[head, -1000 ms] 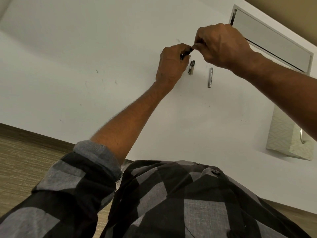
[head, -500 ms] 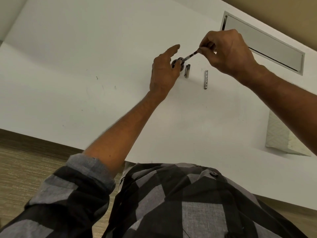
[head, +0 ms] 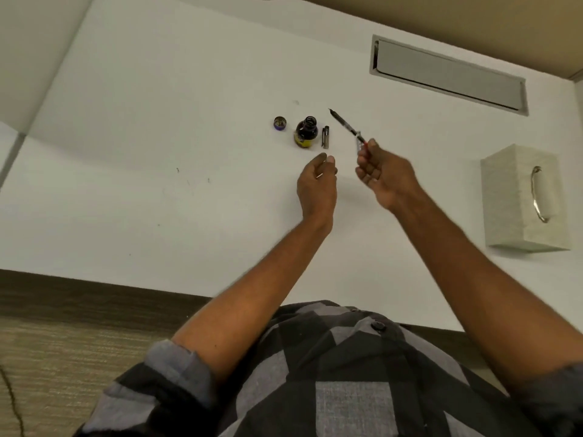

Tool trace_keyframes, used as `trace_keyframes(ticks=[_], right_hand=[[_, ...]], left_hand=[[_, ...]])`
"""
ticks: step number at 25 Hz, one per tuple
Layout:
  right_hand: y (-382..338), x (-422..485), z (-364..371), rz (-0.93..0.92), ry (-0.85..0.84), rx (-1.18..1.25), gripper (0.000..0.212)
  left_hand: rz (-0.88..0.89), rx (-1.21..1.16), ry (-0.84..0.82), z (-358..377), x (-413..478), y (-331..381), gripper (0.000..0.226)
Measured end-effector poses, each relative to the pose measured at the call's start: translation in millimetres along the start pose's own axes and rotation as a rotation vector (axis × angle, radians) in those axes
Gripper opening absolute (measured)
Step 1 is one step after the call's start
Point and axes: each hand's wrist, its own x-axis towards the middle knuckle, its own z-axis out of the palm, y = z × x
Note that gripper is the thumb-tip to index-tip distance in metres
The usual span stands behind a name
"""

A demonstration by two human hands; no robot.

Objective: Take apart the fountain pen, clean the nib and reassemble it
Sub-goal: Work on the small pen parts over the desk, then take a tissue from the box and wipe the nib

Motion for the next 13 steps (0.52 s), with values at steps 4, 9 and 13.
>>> trace_keyframes(ticks=[4,9,13], right_hand=[[28,-33,-14,0.117,-0.066,0.263,0.019],[40,-70,-31,0.161,-0.080,0.452,0.021],[41,-88,-71,0.105,-0.134,0.424,0.023]], left_hand=[[0.115,0.086,-0.098,2,-9,22,0.035],[0.208,0.124,-0.236,23,-29,26,0.026],[0.189,0.090,-0.315,52,-55,14,0.021]])
